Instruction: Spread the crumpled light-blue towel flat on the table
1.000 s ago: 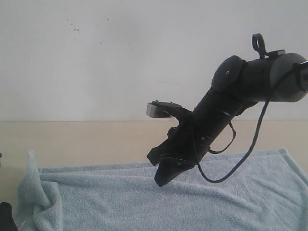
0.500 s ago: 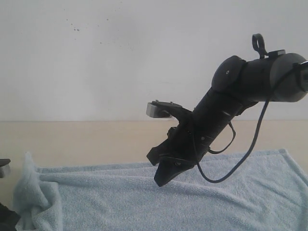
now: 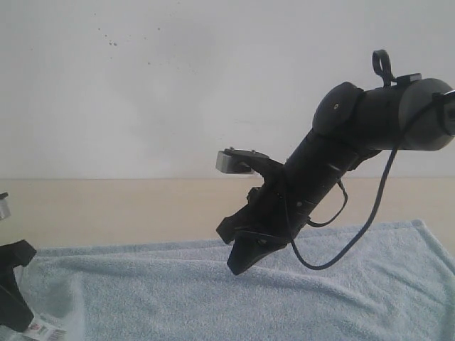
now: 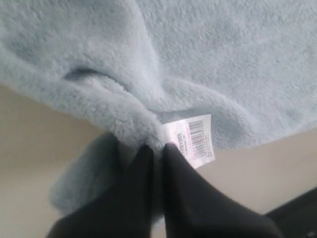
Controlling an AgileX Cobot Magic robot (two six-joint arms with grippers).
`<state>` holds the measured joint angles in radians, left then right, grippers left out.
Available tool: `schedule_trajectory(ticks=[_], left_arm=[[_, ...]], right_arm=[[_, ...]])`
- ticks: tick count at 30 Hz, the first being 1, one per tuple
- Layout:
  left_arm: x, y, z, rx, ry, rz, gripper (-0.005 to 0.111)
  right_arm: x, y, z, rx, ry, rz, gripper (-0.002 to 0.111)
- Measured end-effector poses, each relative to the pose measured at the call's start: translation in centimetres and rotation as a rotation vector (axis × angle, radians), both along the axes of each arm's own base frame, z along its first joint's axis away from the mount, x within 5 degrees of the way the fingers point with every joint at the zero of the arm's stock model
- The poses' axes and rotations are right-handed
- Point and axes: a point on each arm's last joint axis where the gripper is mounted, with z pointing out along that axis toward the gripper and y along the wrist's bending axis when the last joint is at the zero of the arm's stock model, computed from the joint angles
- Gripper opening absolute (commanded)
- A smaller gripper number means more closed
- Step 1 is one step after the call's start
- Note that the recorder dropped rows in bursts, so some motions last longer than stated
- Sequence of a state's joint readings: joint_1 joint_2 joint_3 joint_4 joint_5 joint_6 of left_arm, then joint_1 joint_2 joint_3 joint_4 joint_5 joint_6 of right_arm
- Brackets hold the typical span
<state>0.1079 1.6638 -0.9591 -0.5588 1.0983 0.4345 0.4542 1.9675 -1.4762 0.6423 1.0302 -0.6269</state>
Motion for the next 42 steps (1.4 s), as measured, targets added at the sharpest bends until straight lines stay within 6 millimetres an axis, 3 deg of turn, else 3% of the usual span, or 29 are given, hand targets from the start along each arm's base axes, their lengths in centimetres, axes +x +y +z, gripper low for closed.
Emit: schedule_trajectory(ticks=[4, 8, 12, 16, 19, 23, 26, 28, 32, 37, 42], left_arm=[[0.4, -1.1, -0.2, -0.150, 0.073, 0.089, 0.004], [2.3, -1.6, -1.3, -0.251, 0.045, 0.248, 0.004], [3.7, -1.2, -3.7, -0.222, 0.034, 0.347, 0.004], [4.1, -1.0, -6.2, -0.191, 0.039, 0.317, 0.005], [4.2, -1.0, -7.5, -0.186, 0.051, 0.284, 0.015], [4.2, -0.9, -8.4, -0.180, 0.047, 0.258, 0.040], [4.3, -0.9, -8.4, -0.172, 0.031, 0.252, 0.055], [4.5, -0.8, -8.3, -0.169, 0.015, 0.240, 0.059], [5.8, -0.7, -7.4, -0.174, -0.055, 0.213, 0.060], [9.1, -0.5, -4.5, -0.196, -0.225, 0.182, 0.060], [10.5, -0.5, -2.2, -0.178, -0.331, 0.009, 0.059]], right_arm=[[0.1, 0.0, 0.0, 0.001, -0.006, -0.004, 0.000], [-0.1, 0.0, 0.0, -0.001, 0.008, 0.005, 0.000], [-0.2, 0.0, 0.0, -0.004, 0.022, 0.015, 0.000], [-0.2, 0.0, 0.0, -0.004, 0.022, 0.015, 0.000], [-0.2, 0.0, 0.0, -0.004, 0.022, 0.015, 0.000], [-0.2, 0.0, 0.0, -0.004, 0.022, 0.015, 0.000], [-0.2, 0.0, 0.0, -0.004, 0.022, 0.015, 0.000], [-0.2, 0.0, 0.0, -0.004, 0.022, 0.015, 0.000], [-0.2, 0.0, 0.0, -0.004, 0.022, 0.015, 0.000], [-0.2, 0.0, 0.0, -0.003, 0.020, 0.013, 0.000], [-0.2, 0.0, 0.0, -0.003, 0.020, 0.013, 0.000]])
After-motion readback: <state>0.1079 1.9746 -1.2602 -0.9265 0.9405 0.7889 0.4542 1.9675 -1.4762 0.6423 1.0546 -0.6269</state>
